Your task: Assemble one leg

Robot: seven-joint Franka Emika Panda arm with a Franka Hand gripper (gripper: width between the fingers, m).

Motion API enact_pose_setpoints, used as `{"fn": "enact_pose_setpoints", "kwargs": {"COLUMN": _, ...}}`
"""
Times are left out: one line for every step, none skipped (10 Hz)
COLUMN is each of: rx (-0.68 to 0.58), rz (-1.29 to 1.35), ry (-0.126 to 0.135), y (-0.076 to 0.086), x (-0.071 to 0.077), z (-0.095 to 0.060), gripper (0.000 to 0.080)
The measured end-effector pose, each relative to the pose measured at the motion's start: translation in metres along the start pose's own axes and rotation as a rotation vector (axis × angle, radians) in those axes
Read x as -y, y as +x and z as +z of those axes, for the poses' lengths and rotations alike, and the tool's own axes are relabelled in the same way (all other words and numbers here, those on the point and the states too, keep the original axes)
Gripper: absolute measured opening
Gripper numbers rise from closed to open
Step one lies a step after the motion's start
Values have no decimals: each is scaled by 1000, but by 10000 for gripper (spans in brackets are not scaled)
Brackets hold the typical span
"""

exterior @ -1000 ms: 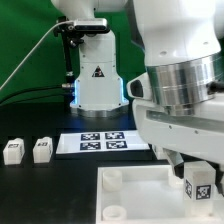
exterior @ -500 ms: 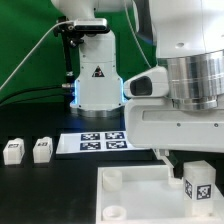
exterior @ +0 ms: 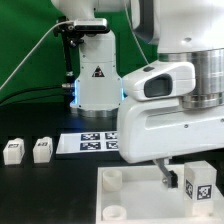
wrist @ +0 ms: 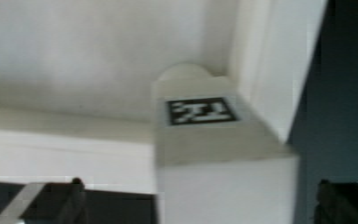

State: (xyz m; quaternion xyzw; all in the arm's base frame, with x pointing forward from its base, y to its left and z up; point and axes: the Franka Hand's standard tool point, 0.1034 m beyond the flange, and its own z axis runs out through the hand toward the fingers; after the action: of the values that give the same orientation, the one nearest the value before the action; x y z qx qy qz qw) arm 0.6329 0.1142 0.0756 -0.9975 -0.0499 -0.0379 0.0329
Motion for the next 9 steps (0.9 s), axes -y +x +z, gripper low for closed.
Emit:
{"fn": "enact_pose_setpoints", "kwargs": {"rx": 0, "rz": 10, "ry": 0, "y": 0, "x": 0, "z": 0, "gripper": 621}}
{"fn": "enact_pose_setpoints", "kwargs": {"rx": 0, "rz": 17, "ry": 0, "y": 0, "x": 0, "z": 0, "gripper": 442}}
{"fn": "enact_pose_setpoints", "kwargs": {"rx": 0, "rz": 81, "ry": 1, "y": 0, "x": 0, "z": 0, "gripper": 442}}
{"fn": "enact_pose_setpoints", "kwargs": {"rx": 0, "rz": 183, "ry": 1, "y": 0, "x": 0, "z": 0, "gripper": 291}}
{"fn": "enact_pose_setpoints", "kwargs": {"rx": 0, "rz": 276, "ry": 0, "y": 0, "x": -2, "z": 0, "gripper": 292}}
{"fn": "enact_pose_setpoints", "kwargs": {"rx": 0, "rz": 327, "ry": -1, "y": 0, "x": -2, "z": 0, "gripper": 292}}
{"fn": "enact_pose_setpoints", "kwargs": {"rx": -1, "rz": 529, "ry": -4, "y": 0, "x": -4, "z": 0, "gripper": 292}}
{"fn": "enact_pose_setpoints", "kwargs": {"rx": -3, "rz": 724, "ry": -10, "y": -1, "x": -6, "z": 0, "gripper": 292}}
{"fn": "enact_pose_setpoints", "kwargs": {"rx": 7, "rz": 958, "ry": 5, "y": -2, "x": -9, "z": 0, "gripper": 292}}
